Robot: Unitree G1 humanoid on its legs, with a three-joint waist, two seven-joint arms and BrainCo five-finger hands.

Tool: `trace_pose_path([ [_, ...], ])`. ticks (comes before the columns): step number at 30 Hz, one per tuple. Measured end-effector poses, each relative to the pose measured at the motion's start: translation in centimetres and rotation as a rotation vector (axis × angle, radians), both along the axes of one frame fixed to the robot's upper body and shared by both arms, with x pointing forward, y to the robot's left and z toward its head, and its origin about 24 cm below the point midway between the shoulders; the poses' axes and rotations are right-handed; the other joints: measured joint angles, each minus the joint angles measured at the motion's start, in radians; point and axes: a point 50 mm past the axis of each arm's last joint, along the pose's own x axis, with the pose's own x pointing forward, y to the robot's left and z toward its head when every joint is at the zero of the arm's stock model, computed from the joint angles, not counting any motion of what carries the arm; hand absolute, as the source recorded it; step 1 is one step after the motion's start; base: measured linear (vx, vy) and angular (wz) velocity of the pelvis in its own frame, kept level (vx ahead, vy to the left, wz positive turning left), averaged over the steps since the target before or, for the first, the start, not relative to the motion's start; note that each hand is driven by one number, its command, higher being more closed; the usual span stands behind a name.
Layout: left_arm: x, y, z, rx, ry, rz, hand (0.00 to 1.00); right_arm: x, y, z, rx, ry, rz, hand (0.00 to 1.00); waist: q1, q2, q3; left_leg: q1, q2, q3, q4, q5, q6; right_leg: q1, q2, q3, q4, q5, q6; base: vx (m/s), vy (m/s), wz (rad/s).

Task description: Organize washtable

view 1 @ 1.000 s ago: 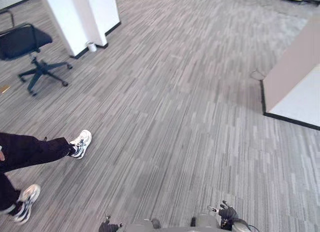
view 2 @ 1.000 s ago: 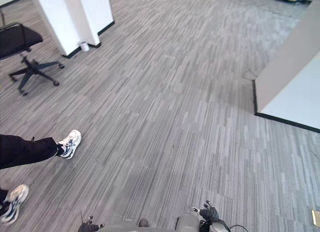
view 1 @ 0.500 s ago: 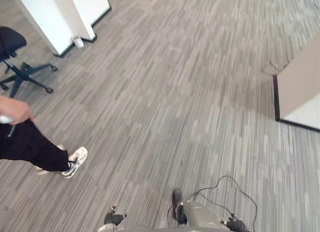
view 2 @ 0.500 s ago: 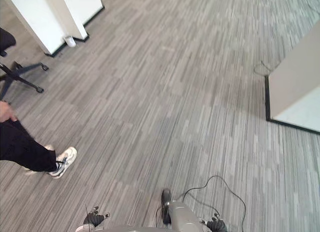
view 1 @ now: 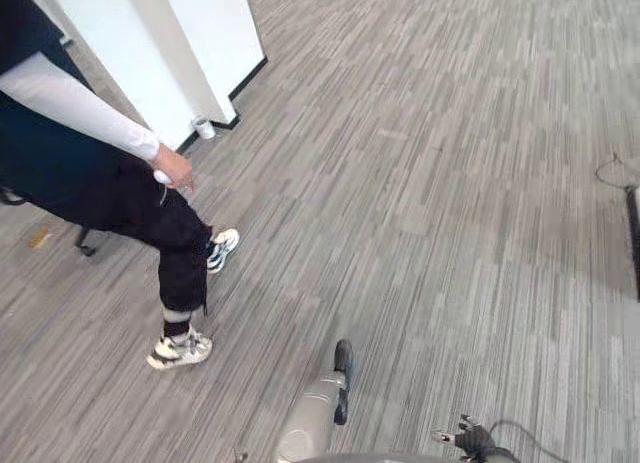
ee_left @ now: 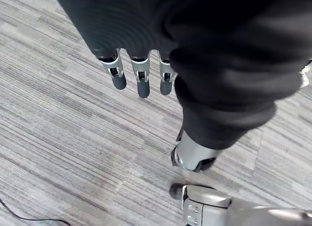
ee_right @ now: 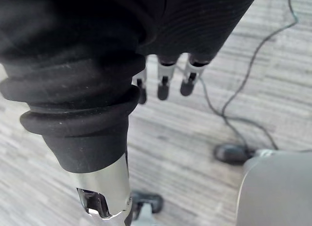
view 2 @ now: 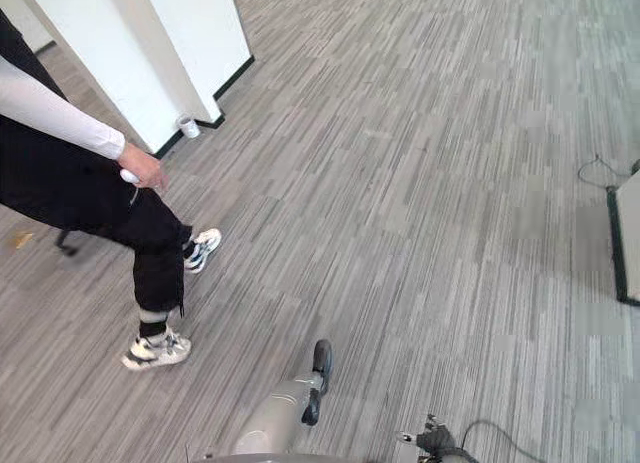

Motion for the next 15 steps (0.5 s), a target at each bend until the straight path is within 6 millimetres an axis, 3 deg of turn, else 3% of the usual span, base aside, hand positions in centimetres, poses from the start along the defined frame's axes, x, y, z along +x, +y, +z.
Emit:
trace_pose_path([
  [1, -0.1, 0.7, 0.1, 0.017, -0.001, 0.02, 0.0, 0.3, 0.6, 0.0, 0.017, -0.008, 0.006, 0.0, -0.006, -0.039, -0.026, -0.004, -0.026, 0.019, -0.001, -0.026, 0.048, -0.037, -0.03, 0.025, 0.059, -0.003, 0.013, 0.62, 0.287, -0.37],
  [3, 1.6, 1.0, 0.2, 0.025, -0.039, 0.025, 0.0, 0.1, 0.5, 0.0, 0.023, -0.012, -0.04, 0.0, -0.006, -0.046, -0.026, 0.056, -0.062, 0.073, -0.022, -0.053, 0.142, -0.131, -0.051, 0.113, 0.31, 0.023, 0.079, 0.66, 0.328, -0.33],
  [5, 1.8, 1.2, 0.3, 0.031, -0.048, 0.033, 0.0, -0.6, 0.2, -0.3, 0.026, 0.017, -0.079, 0.0, -0.01, -0.043, -0.013, 0.196, -0.095, 0.098, -0.073, -0.112, 0.16, -0.204, -0.079, 0.127, 0.578, 0.06, 0.166, 0.51, 0.28, -0.63],
  [7, 2.0, 1.1, 0.2, 0.025, -0.047, 0.013, 0.0, -0.2, -0.1, 0.0, 0.021, -0.012, -0.098, 0.0, -0.054, -0.035, -0.005, 0.323, -0.11, 0.104, -0.104, -0.177, 0.17, -0.267, -0.087, 0.061, 0.736, 0.033, 0.138, 0.41, 0.279, -0.44],
  [9, 4.0, 1.1, 0.4, 0.029, -0.078, -0.075, 0.0, 0.9, -0.4, 0.4, 0.007, -0.066, -0.094, 0.0, -0.109, -0.019, -0.001, 0.451, -0.116, 0.09, -0.169, -0.21, 0.169, -0.368, -0.081, -0.075, 0.754, -0.02, 0.059, 0.43, 0.234, 0.05],
  [12, 6.7, 1.0, 0.8, 0.036, -0.136, -0.13, 0.0, 1.0, -0.6, 0.6, 0.002, -0.078, -0.112, 0.0, -0.128, -0.024, 0.003, 0.539, -0.113, 0.07, -0.217, -0.238, 0.148, -0.442, -0.03, -0.134, 0.599, -0.034, 0.064, 0.39, 0.11, 0.12],
  [13, 7.7, 0.9, 1.0, 0.037, -0.158, -0.14, 0.0, 0.9, -0.9, 0.6, -0.004, -0.078, -0.131, 0.0, -0.144, -0.024, 0.01, 0.579, -0.106, 0.057, -0.23, -0.254, 0.145, -0.474, 0.01, -0.14, 0.491, -0.014, 0.056, 0.48, 0.058, 0.27],
  [15, 8.7, 0.8, 1.2, 0.038, -0.182, -0.148, 0.0, 0.0, -1.1, 0.4, -0.011, -0.052, -0.163, 0.0, -0.169, -0.036, 0.027, 0.64, -0.094, 0.031, -0.252, -0.282, 0.111, -0.522, 0.059, -0.153, 0.338, 0.092, 0.046, 0.57, 0.048, 0.4],
])
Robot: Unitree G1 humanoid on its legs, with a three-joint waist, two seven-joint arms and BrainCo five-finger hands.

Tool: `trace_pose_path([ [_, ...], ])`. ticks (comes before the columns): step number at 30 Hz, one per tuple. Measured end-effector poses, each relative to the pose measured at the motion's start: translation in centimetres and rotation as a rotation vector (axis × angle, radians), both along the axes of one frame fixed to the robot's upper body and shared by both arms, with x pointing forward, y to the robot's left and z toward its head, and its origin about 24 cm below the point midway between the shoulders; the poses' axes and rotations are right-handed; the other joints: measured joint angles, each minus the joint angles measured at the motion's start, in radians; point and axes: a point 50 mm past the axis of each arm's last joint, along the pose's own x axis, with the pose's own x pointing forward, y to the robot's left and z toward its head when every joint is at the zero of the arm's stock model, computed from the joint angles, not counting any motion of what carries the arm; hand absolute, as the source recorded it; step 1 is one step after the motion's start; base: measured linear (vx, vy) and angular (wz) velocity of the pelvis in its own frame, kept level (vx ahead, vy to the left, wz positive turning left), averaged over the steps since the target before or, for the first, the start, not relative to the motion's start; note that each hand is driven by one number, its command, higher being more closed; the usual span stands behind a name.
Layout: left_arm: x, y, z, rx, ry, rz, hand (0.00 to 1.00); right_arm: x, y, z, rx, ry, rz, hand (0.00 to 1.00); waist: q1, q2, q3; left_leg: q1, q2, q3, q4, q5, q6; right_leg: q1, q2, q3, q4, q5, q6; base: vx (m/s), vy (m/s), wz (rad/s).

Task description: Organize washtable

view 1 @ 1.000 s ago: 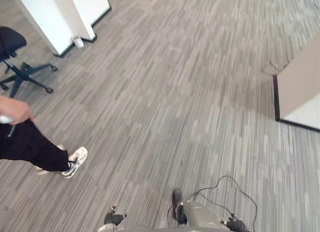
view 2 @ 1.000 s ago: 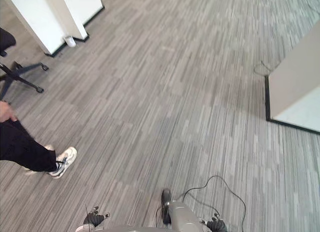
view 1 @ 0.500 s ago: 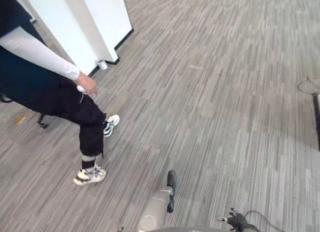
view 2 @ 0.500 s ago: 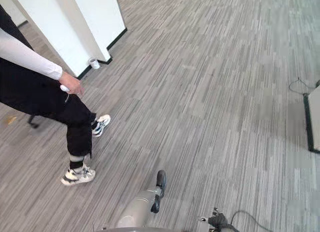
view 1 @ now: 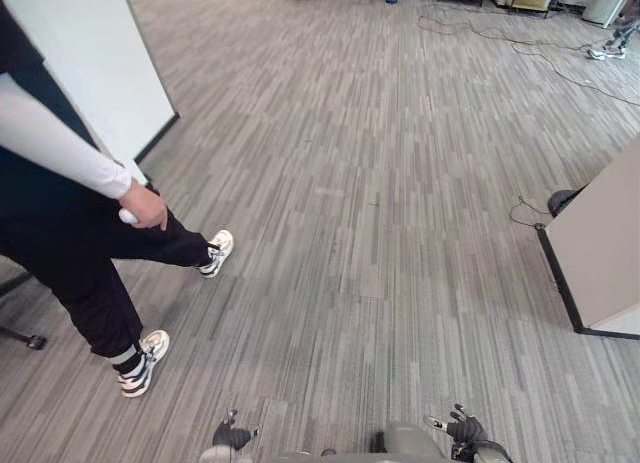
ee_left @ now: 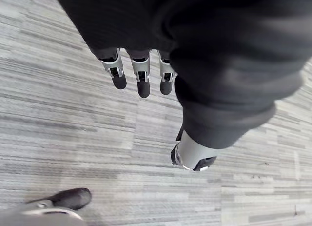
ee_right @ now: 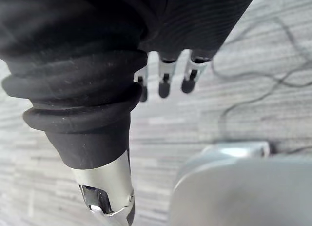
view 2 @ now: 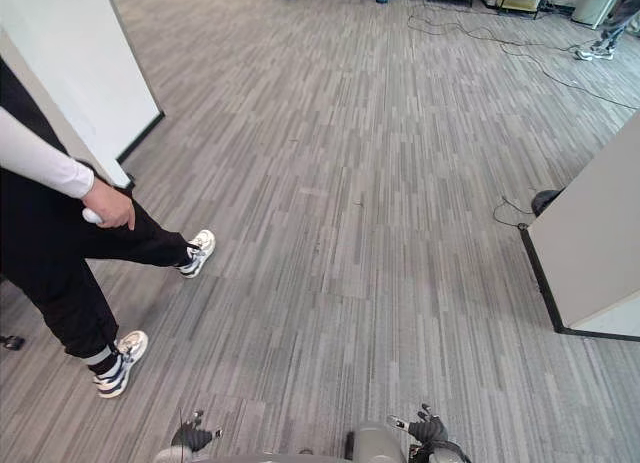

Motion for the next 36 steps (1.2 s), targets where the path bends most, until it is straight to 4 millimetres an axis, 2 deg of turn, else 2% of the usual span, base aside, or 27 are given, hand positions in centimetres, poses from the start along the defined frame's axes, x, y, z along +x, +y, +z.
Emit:
trace_pose_path([
  [2, 0.6, 0.9, 0.3, 0.025, -0.013, -0.006, 0.0, -2.7, 1.4, -0.8, 0.045, 0.074, -0.036, 0.0, -0.007, -0.057, 0.016, 0.068, -0.013, -0.044, -0.018, -0.049, -0.075, -0.091, 0.035, 0.007, -0.103, 0.13, 0.006, 0.59, -0.02, 0.53],
  [3, 0.5, 1.0, 0.3, 0.027, -0.01, -0.005, 0.0, -3.8, 1.7, -1.1, 0.057, 0.106, -0.048, 0.0, -0.013, -0.065, 0.015, 0.087, -0.012, -0.059, -0.016, -0.059, -0.092, -0.097, 0.045, 0.009, -0.124, 0.147, -0.005, 0.65, -0.081, 0.8],
  [4, 0.0, 1.2, 0.2, 0.025, -0.003, 0.016, 0.0, -6.5, 2.4, -1.5, 0.081, 0.182, -0.073, 0.0, -0.02, -0.071, 0.012, 0.138, -0.015, -0.105, -0.002, -0.061, -0.095, -0.075, 0.067, 0.011, -0.163, 0.206, -0.087, 0.57, -0.082, 0.76],
  [5, -0.3, 1.3, 0.2, 0.024, 0.0, 0.035, 0.0, -7.3, 2.5, -1.5, 0.09, 0.203, -0.09, 0.0, -0.028, -0.074, 0.006, 0.146, -0.021, -0.12, 0.016, -0.064, -0.098, -0.072, 0.068, 0.019, -0.164, 0.26, -0.141, 0.88, -0.131, 0.72],
  [6, -1.0, 1.1, 0.0, 0.007, 0.008, 0.085, 0.0, -7.7, 2.0, -1.5, 0.088, 0.208, -0.123, 0.0, -0.036, -0.05, -0.013, 0.129, -0.002, -0.139, 0.085, -0.074, -0.115, -0.08, 0.077, 0.014, -0.116, 0.291, -0.152, 0.61, -0.083, 0.25],
  [7, -1.4, 0.8, -0.2, -0.008, 0.013, 0.115, 0.0, -7.9, 1.3, -1.4, 0.074, 0.206, -0.14, 0.0, -0.034, -0.031, -0.022, 0.104, 0.007, -0.138, 0.143, -0.078, -0.122, -0.079, 0.084, 0.01, -0.111, 0.28, -0.166, 0.9, -0.086, -0.05],
  [8, -1.8, 0.5, -0.3, -0.026, 0.011, 0.169, 0.0, -7.3, 0.7, -1.1, 0.057, 0.173, -0.162, 0.0, -0.031, -0.008, -0.025, 0.012, 0.009, -0.125, 0.342, -0.076, -0.153, -0.062, 0.096, 0.014, -0.122, 0.249, -0.179, 0.86, -0.032, -0.33],
  [9, -2.0, 0.7, -0.3, -0.032, 0.007, 0.221, 0.0, -6.2, 0.3, -0.9, 0.045, 0.125, -0.169, 0.0, -0.017, 0.006, -0.017, -0.107, 0.037, -0.096, 0.612, -0.051, -0.214, -0.02, 0.112, 0.043, -0.14, 0.227, -0.187, 0.83, -0.021, -0.3],
  [10, -2.1, 0.8, -0.3, -0.031, 0.006, 0.236, 0.0, -5.9, 0.2, -0.8, 0.04, 0.111, -0.173, 0.0, -0.015, 0.005, -0.014, -0.158, 0.059, -0.064, 0.73, -0.05, -0.217, 0.011, 0.116, 0.054, -0.148, 0.209, -0.189, 0.63, -0.012, -0.24],
  [11, -2.4, 0.9, -0.3, -0.035, 0.008, 0.265, 0.0, -5.7, 0.1, -0.7, 0.041, 0.101, -0.183, 0.0, 0.0, 0.001, -0.004, -0.208, 0.125, 0.002, 0.918, -0.061, -0.199, 0.105, 0.124, 0.062, -0.164, 0.176, -0.201, 0.58, -0.029, -0.05],
  [13, -2.8, 1.4, -0.1, -0.022, -0.007, 0.269, 0.0, -5.3, 1.1, -0.9, 0.071, 0.094, -0.197, 0.0, 0.008, -0.024, 0.004, -0.276, 0.188, 0.055, 1.038, -0.102, -0.13, 0.252, 0.106, 0.075, -0.208, 0.154, -0.223, 0.53, -0.015, 0.02],
  [15, -2.8, 1.9, 0.2, -0.001, -0.023, 0.254, 0.0, -4.1, 1.3, -0.8, 0.079, 0.064, -0.189, 0.0, 0.026, -0.061, -0.01, -0.389, 0.189, 0.083, 0.97, -0.127, -0.098, 0.323, 0.053, 0.12, -0.252, 0.111, -0.187, 0.43, 0.049, -0.2],
  [17, -2.7, 1.5, 0.1, -0.012, -0.022, 0.245, 0.0, -3.2, 1.4, -0.8, 0.079, 0.043, -0.18, 0.0, 0.046, -0.052, -0.006, -0.455, 0.184, 0.071, 0.771, -0.129, -0.111, 0.352, 0.018, 0.136, -0.27, 0.074, -0.154, 0.37, 0.115, -0.32],
  [19, -3.0, 1.0, -0.1, -0.024, -0.004, 0.228, 0.0, -2.9, 0.8, -0.6, 0.065, 0.039, -0.176, 0.0, 0.052, -0.03, 0.001, -0.49, 0.149, 0.023, 0.513, -0.1, -0.152, 0.382, -0.021, 0.146, -0.27, 0.037, -0.133, 0.38, 0.151, -0.04],
  [20, -3.1, 0.6, -0.2, -0.031, 0.004, 0.21, 0.0, -3.3, 0.3, -0.7, 0.055, 0.056, -0.173, 0.0, 0.053, -0.012, 0.001, -0.495, 0.125, -0.031, 0.332, -0.044, -0.214, 0.407, -0.044, 0.152, -0.28, 0.017, -0.12, 0.3, 0.122, 0.11],
  [22, -3.4, 0.0, -0.3, -0.041, 0.017, 0.186, 0.0, -3.2, -0.6, -0.5, 0.031, 0.058, -0.163, 0.0, 0.056, 0.03, 0.0, -0.542, 0.129, -0.116, 0.21, 0.025, -0.271, 0.438, -0.049, 0.173, -0.301, -0.013, -0.101, 0.36, 0.242, -0.18],
  [23, -4.2, -0.3, -0.6, -0.05, 0.047, 0.188, 0.0, -2.9, -0.9, -0.4, 0.02, 0.058, -0.144, 0.0, 0.062, 0.046, 0.0, -0.558, 0.149, -0.131, 0.192, 0.067, -0.264, 0.453, -0.05, 0.2, -0.3, -0.042, -0.08, 0.39, 0.343, -0.53],
  [24, -4.8, -0.3, -0.7, -0.048, 0.068, 0.191, 0.0, -2.9, -0.8, -0.4, 0.021, 0.062, -0.136, 0.0, 0.064, 0.04, -0.002, -0.555, 0.154, -0.115, 0.21, 0.123, -0.249, 0.462, -0.06, 0.217, -0.296, -0.057, -0.071, 0.54, 0.492, -0.93],
  [25, -5.9, 0.0, -0.9, -0.041, 0.1, 0.196, 0.0, -2.9, -0.3, -0.6, 0.035, 0.07, -0.128, 0.0, 0.077, 0.017, -0.013, -0.535, 0.141, -0.075, 0.222, 0.185, -0.199, 0.468, -0.095, 0.263, -0.289, -0.078, -0.051, 0.56, 0.479, -1.16],
  [26, -6.2, 0.6, -0.9, -0.026, 0.113, 0.196, 0.0, -2.8, 0.2, -0.7, 0.046, 0.069, -0.117, 0.0, 0.084, -0.013, -0.023, -0.53, 0.132, -0.041, 0.226, 0.188, -0.192, 0.435, -0.116, 0.307, -0.238, -0.077, -0.047, 0.56, 0.447, -1.25],
  [27, -6.3, 1.0, -0.8, -0.016, 0.114, 0.195, 0.0, -2.8, 0.5, -0.8, 0.055, 0.067, -0.118, 0.0, 0.083, -0.027, -0.03, -0.518, 0.127, -0.018, 0.218, 0.191, -0.18, 0.397, -0.124, 0.319, -0.182, -0.065, -0.027, 0.49, 0.359, -1.23],
  [28, -6.5, 1.2, -0.8, -0.013, 0.124, 0.198, 0.0, -2.8, 0.7, -0.8, 0.06, 0.068, -0.123, 0.0, 0.082, -0.035, -0.032, -0.468, 0.119, 0.026, 0.198, 0.206, -0.082, 0.355, -0.125, 0.323, -0.083, -0.044, 0.008, 0.39, 0.275, -0.92],
  [30, -6.5, 1.1, -0.9, -0.014, 0.124, 0.199, 0.0, -2.8, 0.5, -0.8, 0.058, 0.07, -0.127, 0.0, 0.082, -0.032, -0.029, -0.419, 0.12, 0.073, 0.183, 0.19, -0.055, 0.321, -0.13, 0.312, 0.015, -0.018, 0.038, 0.3, 0.209, -0.81],
  [32, -6.2, 0.7, -0.9, -0.024, 0.118, 0.196, 0.0, -2.8, -0.1, -0.7, 0.042, 0.075, -0.121, 0.0, 0.071, -0.005, -0.016, -0.311, 0.124, 0.094, 0.144, 0.149, -0.031, 0.278, -0.147, 0.191, 0.125, -0.054, 0.027, 0.23, 0.173, -0.68],
  [33, -6.0, 0.4, -0.9, -0.031, 0.115, 0.191, 0.0, -2.8, -0.4, -0.6, 0.035, 0.075, -0.115, 0.0, 0.051, 0.017, -0.01, -0.254, 0.131, 0.108, 0.109, 0.133, -0.024, 0.26, -0.144, 0.104, 0.108, -0.077, 0.019, 0.21, 0.161, -0.41],
  [34, -5.4, 0.4, -0.9, -0.031, 0.106, 0.176, 0.0, -2.7, -0.4, -0.6, 0.029, 0.07, -0.106, 0.0, 0.048, 0.024, -0.007, -0.205, 0.138, 0.124, 0.08, 0.124, -0.025, 0.23, -0.135, 0.042, 0.068, -0.077, 0.018, 0.2, 0.133, -0.35],
  [36, -4.7, 0.5, -0.8, -0.027, 0.092, 0.167, 0.0, -2.6, -0.2, -0.6, 0.028, 0.072, -0.085, 0.0, 0.044, 0.019, -0.008, -0.163, 0.147, 0.139, 0.054, 0.113, -0.041, 0.197, -0.113, 0.035, -0.013, -0.063, 0.022, 0.14, 0.038, -0.19],
])
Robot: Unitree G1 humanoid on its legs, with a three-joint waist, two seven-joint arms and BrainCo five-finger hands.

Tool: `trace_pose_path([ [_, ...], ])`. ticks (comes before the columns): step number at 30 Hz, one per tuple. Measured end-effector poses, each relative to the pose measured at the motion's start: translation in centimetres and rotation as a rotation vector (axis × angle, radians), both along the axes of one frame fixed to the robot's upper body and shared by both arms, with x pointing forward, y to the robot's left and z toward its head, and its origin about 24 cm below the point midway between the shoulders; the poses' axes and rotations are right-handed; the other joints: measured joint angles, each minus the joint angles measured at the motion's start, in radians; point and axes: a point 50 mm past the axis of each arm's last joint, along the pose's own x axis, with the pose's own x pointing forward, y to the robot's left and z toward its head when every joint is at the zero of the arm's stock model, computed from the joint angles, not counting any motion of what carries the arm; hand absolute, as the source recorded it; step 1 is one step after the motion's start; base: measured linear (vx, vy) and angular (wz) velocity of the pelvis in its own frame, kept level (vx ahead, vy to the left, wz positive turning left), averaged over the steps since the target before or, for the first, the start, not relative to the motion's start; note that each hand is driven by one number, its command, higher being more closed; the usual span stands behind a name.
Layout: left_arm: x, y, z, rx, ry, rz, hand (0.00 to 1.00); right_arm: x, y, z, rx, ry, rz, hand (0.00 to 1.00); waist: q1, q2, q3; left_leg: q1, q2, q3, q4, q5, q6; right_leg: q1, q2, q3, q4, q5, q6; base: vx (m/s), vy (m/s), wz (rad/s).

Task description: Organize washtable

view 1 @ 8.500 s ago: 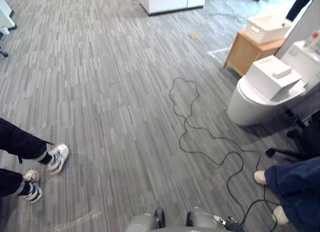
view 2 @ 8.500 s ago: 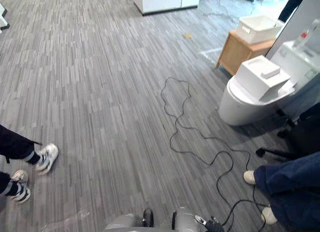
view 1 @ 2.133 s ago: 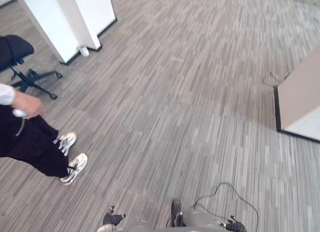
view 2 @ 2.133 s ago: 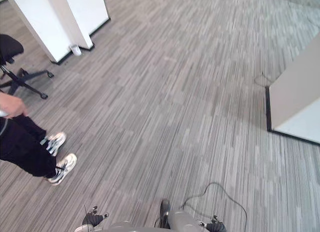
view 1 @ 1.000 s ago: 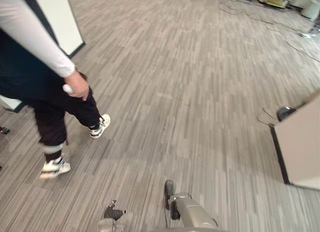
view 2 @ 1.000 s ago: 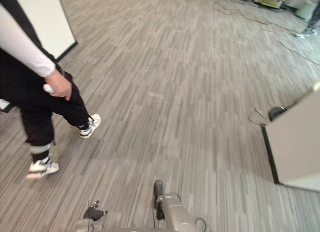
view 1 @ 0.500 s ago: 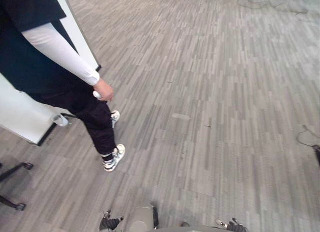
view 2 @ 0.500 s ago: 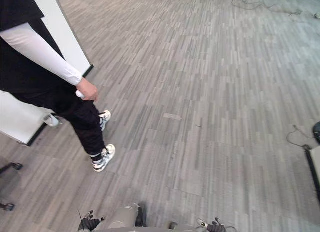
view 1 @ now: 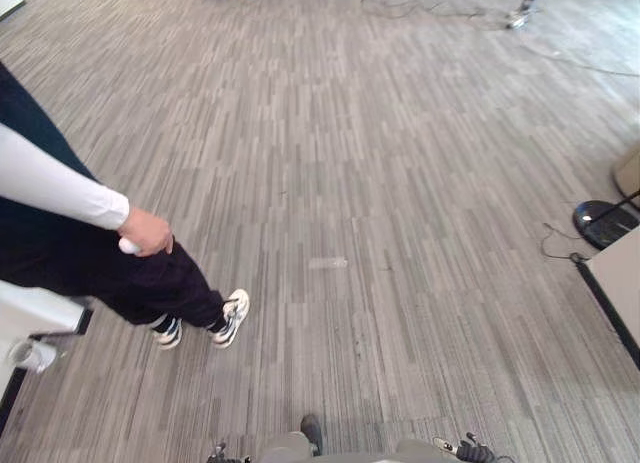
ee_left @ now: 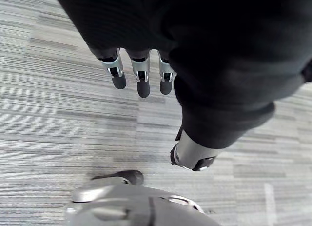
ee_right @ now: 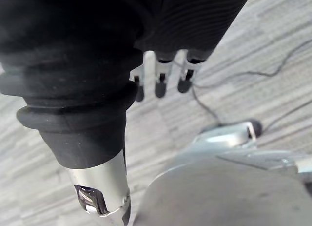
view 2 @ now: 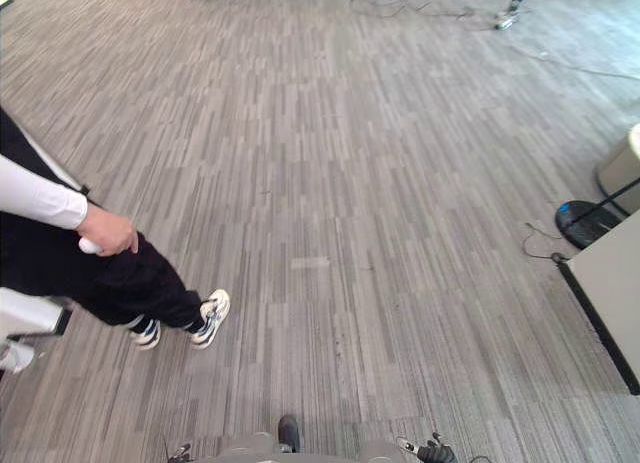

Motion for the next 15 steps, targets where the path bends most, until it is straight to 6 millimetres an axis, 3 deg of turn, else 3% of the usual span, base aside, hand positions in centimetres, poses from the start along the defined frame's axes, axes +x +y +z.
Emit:
trace_pose_path([
  [2, 0.0, 0.4, 0.1, 0.011, -0.002, -0.005, 0.0, -0.2, 0.5, -0.1, 0.01, 0.004, 0.005, 0.0, -0.003, -0.022, -0.006, 0.028, 0.0, 0.016, 0.001, -0.013, -0.031, -0.005, 0.009, 0.026, -0.132, 0.104, 0.004, 0.15, 0.003, -0.07],
  [3, -0.1, 1.1, 0.2, 0.027, 0.003, -0.003, 0.0, -0.5, 1.1, -0.3, 0.026, 0.012, 0.0, 0.0, -0.005, -0.055, -0.011, 0.051, -0.022, 0.019, 0.006, -0.022, -0.044, -0.008, -0.005, 0.052, -0.177, 0.227, 0.004, 0.22, -0.058, -0.01],
  [4, -0.4, 1.5, 0.2, 0.036, 0.01, 0.004, 0.0, -0.6, 1.4, -0.4, 0.033, 0.015, -0.001, 0.0, -0.008, -0.074, -0.013, 0.068, -0.036, 0.015, 0.006, -0.03, -0.055, -0.005, -0.015, 0.06, -0.181, 0.229, 0.004, 0.33, -0.121, -0.01],
  [5, -0.5, 1.1, 0.1, 0.026, 0.016, 0.013, 0.0, -0.7, 1.0, -0.3, 0.023, 0.022, 0.0, 0.0, -0.011, -0.054, -0.025, 0.073, -0.019, 0.002, 0.007, -0.032, -0.059, 0.009, 0.002, 0.057, -0.201, 0.229, 0.0, 0.36, -0.143, -0.02],
  [9, -0.4, 0.4, 0.0, 0.01, 0.015, 0.008, 0.0, -0.7, 0.4, -0.2, 0.005, 0.024, 0.024, 0.0, -0.015, -0.025, -0.032, 0.071, 0.014, -0.001, -0.003, -0.049, -0.084, 0.032, 0.042, 0.056, -0.274, 0.245, -0.022, 0.2, -0.076, -0.13],
  [10, -0.9, 0.9, -0.1, 0.027, 0.04, -0.019, 0.0, -1.3, 1.0, -0.4, 0.014, 0.055, 0.063, 0.0, -0.015, -0.062, -0.065, 0.071, -0.027, -0.04, 0.016, -0.078, -0.079, 0.095, 0.004, 0.057, -0.411, 0.313, 0.002, 0.0, 0.0, -0.05],
  [15, -1.0, 0.9, -0.1, 0.026, 0.045, -0.019, 0.0, -1.3, 1.0, -0.4, 0.015, 0.056, 0.064, 0.0, -0.013, -0.06, -0.067, 0.066, -0.028, -0.051, 0.017, -0.077, -0.078, 0.099, 0.003, 0.047, -0.411, 0.313, 0.002, 0.0, -0.001, 0.07],
])
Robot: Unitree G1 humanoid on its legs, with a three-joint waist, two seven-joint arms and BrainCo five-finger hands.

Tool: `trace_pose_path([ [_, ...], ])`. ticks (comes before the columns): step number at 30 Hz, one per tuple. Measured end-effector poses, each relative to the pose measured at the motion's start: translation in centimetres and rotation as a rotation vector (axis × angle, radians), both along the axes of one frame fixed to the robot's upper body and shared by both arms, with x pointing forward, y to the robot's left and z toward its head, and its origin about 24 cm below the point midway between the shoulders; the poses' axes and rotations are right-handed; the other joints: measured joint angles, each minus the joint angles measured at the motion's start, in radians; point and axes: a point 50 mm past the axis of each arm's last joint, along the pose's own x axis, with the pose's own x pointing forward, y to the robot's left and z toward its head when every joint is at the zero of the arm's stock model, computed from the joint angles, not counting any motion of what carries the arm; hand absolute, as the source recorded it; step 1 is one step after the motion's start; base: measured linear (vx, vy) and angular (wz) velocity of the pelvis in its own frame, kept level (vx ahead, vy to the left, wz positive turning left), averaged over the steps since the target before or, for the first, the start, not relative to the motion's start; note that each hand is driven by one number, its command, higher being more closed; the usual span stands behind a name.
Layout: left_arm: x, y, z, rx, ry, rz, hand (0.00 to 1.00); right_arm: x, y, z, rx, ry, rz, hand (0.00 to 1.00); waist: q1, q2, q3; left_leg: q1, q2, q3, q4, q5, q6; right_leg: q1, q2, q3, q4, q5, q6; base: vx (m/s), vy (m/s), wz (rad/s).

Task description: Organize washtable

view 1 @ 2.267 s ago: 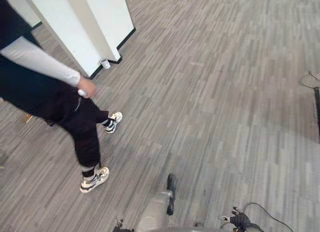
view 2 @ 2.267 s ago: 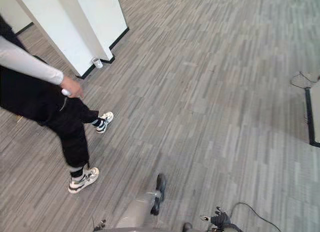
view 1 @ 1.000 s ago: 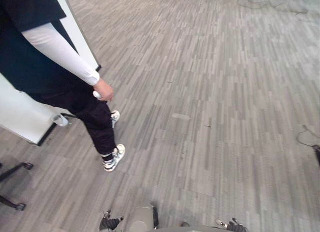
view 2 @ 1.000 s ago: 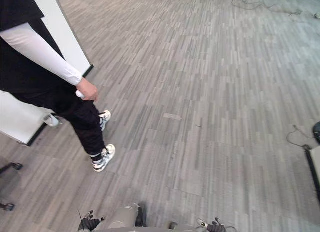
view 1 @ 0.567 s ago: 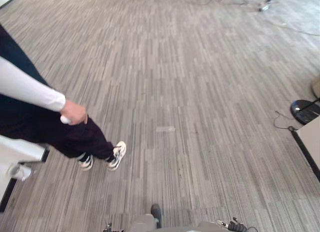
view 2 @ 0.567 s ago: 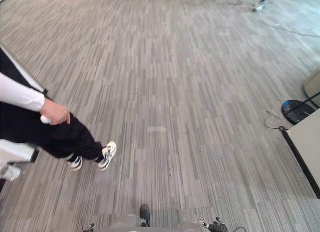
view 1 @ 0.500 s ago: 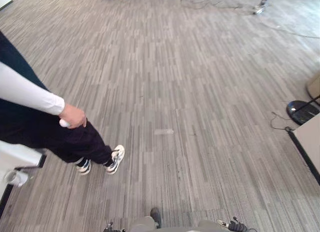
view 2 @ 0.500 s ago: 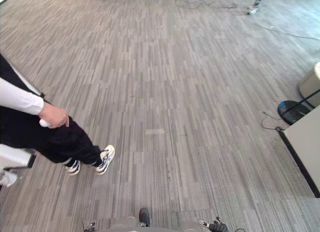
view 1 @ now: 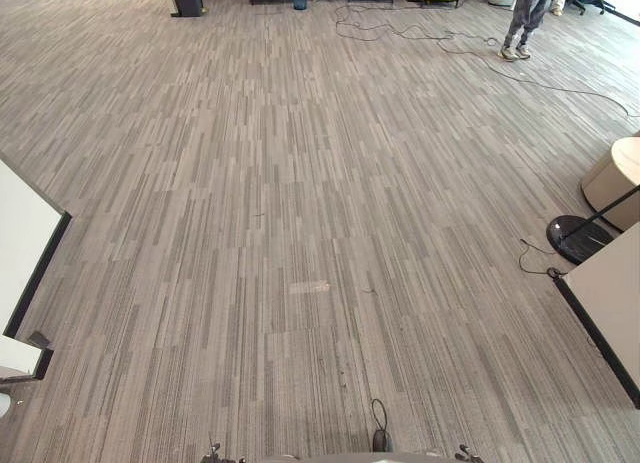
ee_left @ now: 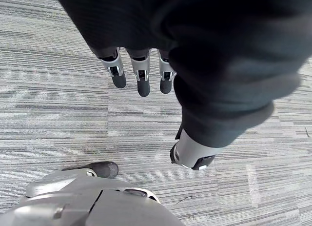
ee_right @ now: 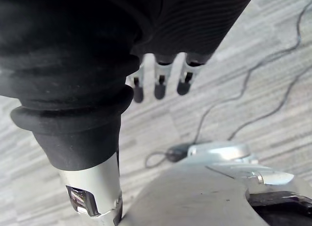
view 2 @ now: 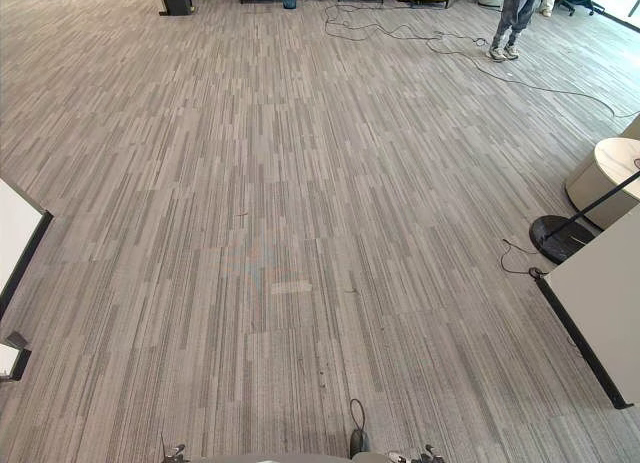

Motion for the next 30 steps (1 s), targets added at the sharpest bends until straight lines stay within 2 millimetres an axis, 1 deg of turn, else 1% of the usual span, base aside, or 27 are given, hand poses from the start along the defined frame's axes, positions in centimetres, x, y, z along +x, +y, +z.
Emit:
trace_pose_path([
  [4, 0.0, 0.1, 0.0, 0.002, -0.001, 0.001, 0.0, -0.3, 0.0, -0.1, -0.01, 0.018, 0.013, 0.0, 0.001, -0.004, -0.005, -0.008, -0.001, -0.055, 0.02, 0.001, 0.002, 0.034, -0.006, -0.047, -0.022, 0.003, 0.0, -0.02, -0.03, 0.33],
  [6, 0.0, 0.0, 0.0, 0.001, -0.001, 0.004, 0.0, -0.2, 0.0, -0.1, -0.012, 0.017, 0.012, 0.0, 0.005, -0.004, -0.005, -0.008, -0.001, -0.061, 0.027, 0.001, 0.002, 0.039, -0.006, -0.051, -0.024, 0.005, -0.002, -0.05, -0.036, 0.13],
  [10, 0.0, 0.1, 0.0, -0.001, -0.003, 0.013, 0.0, -0.2, 0.0, -0.1, -0.014, 0.019, 0.006, 0.0, 0.004, -0.004, -0.004, -0.016, -0.001, -0.075, 0.055, 0.0, 0.0, 0.053, -0.007, -0.052, -0.034, 0.02, -0.008, -0.11, -0.034, 0.05],
  [15, -0.1, 0.1, 0.0, -0.003, -0.002, 0.021, 0.0, -0.2, 0.0, -0.1, -0.014, 0.017, 0.004, 0.0, -0.001, -0.003, -0.003, -0.02, 0.0, -0.044, 0.064, -0.014, -0.01, 0.046, -0.006, -0.017, -0.061, 0.048, -0.011, -0.13, -0.021, -0.2],
  [20, -0.4, 0.1, -0.1, -0.007, 0.008, 0.055, 0.0, -0.5, -0.1, -0.1, -0.006, 0.018, -0.044, 0.0, -0.005, 0.003, -0.004, -0.021, 0.001, -0.031, 0.067, -0.015, -0.01, 0.035, -0.001, 0.007, -0.061, 0.05, -0.012, -0.07, -0.023, -0.17],
  [21, -0.6, 0.0, -0.2, -0.016, 0.007, 0.094, 0.0, -0.5, -0.2, -0.1, -0.006, 0.017, -0.063, 0.0, -0.007, 0.011, 0.0, -0.02, 0.014, -0.026, 0.068, -0.024, -0.025, 0.027, 0.005, 0.01, -0.043, 0.046, -0.014, -0.02, -0.036, -0.16],
  [22, -0.7, 0.0, -0.2, -0.021, 0.004, 0.133, 0.0, -0.4, -0.3, -0.1, -0.005, 0.013, -0.07, 0.0, -0.007, 0.017, 0.004, -0.014, 0.025, -0.021, 0.076, -0.032, -0.037, 0.013, 0.015, 0.014, 0.003, 0.02, -0.019, 0.03, -0.043, -0.13],
  [23, -0.9, 0.1, -0.2, -0.02, 0.001, 0.161, 0.0, -0.4, -0.4, 0.0, -0.005, 0.01, -0.078, 0.0, -0.007, 0.016, 0.015, -0.01, 0.038, -0.019, 0.105, -0.051, -0.06, 0.006, 0.025, 0.017, 0.054, -0.012, -0.026, 0.02, -0.051, -0.11],
  [24, -0.9, 0.2, -0.1, -0.02, -0.006, 0.19, 0.0, -0.3, -0.4, 0.0, -0.005, 0.006, -0.085, 0.0, -0.005, 0.027, 0.024, -0.028, 0.061, -0.018, 0.165, -0.088, -0.078, -0.024, 0.041, 0.02, 0.14, -0.068, -0.034, 0.04, -0.066, -0.1],
  [25, -0.9, 0.1, -0.1, -0.023, -0.014, 0.21, 0.0, -0.3, -0.4, 0.0, -0.004, 0.006, -0.085, 0.0, -0.004, 0.02, 0.028, -0.04, 0.082, -0.016, 0.226, -0.122, -0.108, -0.052, 0.05, 0.027, 0.228, -0.125, -0.041, 0.04, -0.056, -0.09],
  [26, -0.8, 0.3, 0.0, -0.018, -0.021, 0.216, 0.0, -0.3, -0.3, 0.0, -0.004, 0.003, -0.085, 0.0, -0.002, 0.021, 0.026, -0.047, 0.093, -0.017, 0.26, -0.136, -0.128, -0.064, 0.056, 0.031, 0.27, -0.152, -0.043, 0.09, -0.066, -0.02],
  [27, -0.5, 0.6, 0.1, -0.01, -0.039, 0.23, 0.0, -0.1, -0.2, 0.0, -0.001, -0.001, -0.077, 0.0, 0.003, 0.008, 0.03, -0.072, 0.101, -0.021, 0.333, -0.137, -0.13, -0.087, 0.058, 0.029, 0.333, -0.197, -0.048, 0.11, -0.083, 0.11],
  [28, -0.2, 0.8, 0.2, -0.004, -0.053, 0.229, 0.0, 0.0, 0.1, 0.0, 0.004, -0.006, -0.073, 0.0, 0.006, 0.0, 0.038, -0.115, 0.098, -0.033, 0.41, -0.126, -0.114, -0.095, 0.053, 0.026, 0.362, -0.216, -0.055, 0.13, -0.117, 0.24],
  [29, 0.3, 0.9, 0.4, 0.001, -0.072, 0.223, 0.0, 0.4, 0.4, 0.0, 0.009, -0.016, -0.07, 0.0, 0.009, -0.015, 0.049, -0.185, 0.097, -0.056, 0.512, -0.126, -0.087, -0.09, 0.04, 0.02, 0.367, -0.227, -0.06, 0.11, -0.08, 0.25],
  [30, 0.5, 0.8, 0.4, 0.001, -0.078, 0.222, 0.0, 0.5, 0.4, 0.0, 0.01, -0.016, -0.065, 0.0, 0.014, -0.015, 0.051, -0.205, 0.086, -0.07, 0.507, -0.138, -0.071, -0.09, 0.033, 0.02, 0.364, -0.229, -0.059, 0.09, -0.016, 0.19],
])
